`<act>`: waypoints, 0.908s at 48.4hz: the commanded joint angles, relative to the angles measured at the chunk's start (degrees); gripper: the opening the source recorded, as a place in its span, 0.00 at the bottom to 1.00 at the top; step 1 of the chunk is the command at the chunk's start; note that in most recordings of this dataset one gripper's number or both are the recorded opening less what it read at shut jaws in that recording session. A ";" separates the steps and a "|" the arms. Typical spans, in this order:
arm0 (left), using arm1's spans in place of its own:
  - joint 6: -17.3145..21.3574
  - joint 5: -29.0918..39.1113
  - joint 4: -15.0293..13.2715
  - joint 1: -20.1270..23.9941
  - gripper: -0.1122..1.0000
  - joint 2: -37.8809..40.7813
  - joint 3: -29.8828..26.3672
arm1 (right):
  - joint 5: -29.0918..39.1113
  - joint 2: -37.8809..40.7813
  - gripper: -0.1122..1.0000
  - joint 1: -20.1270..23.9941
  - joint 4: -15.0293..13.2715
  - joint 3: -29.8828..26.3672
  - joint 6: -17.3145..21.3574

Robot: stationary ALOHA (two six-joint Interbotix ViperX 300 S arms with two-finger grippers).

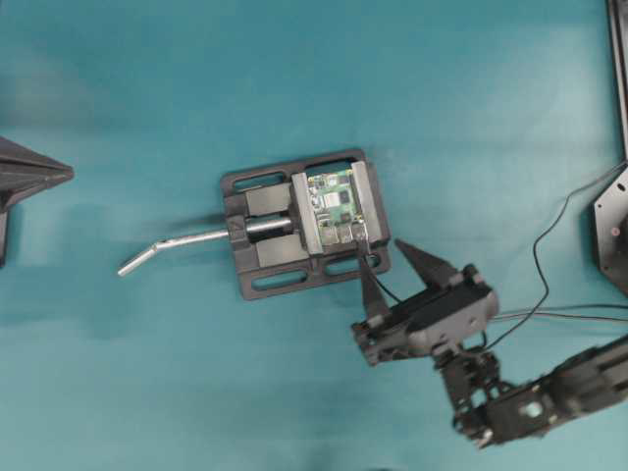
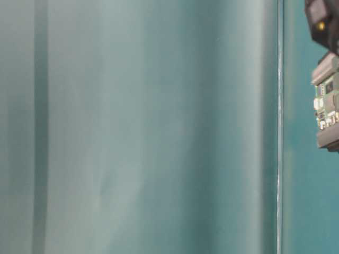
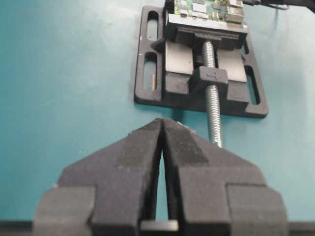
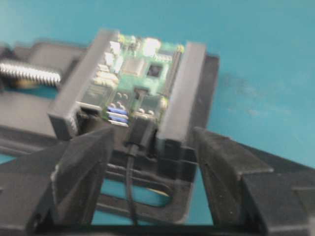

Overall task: Insert the USB into the fixed PCB.
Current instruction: 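Open the right gripper and retract it away from the board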

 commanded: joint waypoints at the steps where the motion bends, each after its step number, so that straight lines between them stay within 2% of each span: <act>1: -0.26 -0.26 0.18 0.18 0.10 0.44 -1.58 | 3.43 -5.54 0.73 0.35 -1.49 3.34 0.00; 11: -0.26 -0.26 0.26 0.18 0.10 0.44 -1.58 | 6.94 -13.01 0.73 0.70 -4.66 9.84 0.35; 24: -0.26 -0.26 0.26 0.18 0.10 0.44 -1.49 | 7.38 -19.07 0.73 -0.09 -5.19 15.91 0.53; 31: -0.26 -0.26 0.26 0.18 0.10 0.44 -1.58 | 13.27 -23.82 0.73 0.09 -5.54 18.98 0.35; 38: -0.26 -0.26 0.18 0.18 0.10 0.44 -1.58 | 20.39 -30.67 0.73 0.09 -9.32 24.26 0.26; 44: -0.26 -0.26 0.26 0.18 0.10 0.44 -1.58 | 22.50 -36.39 0.73 0.09 -13.01 29.18 0.35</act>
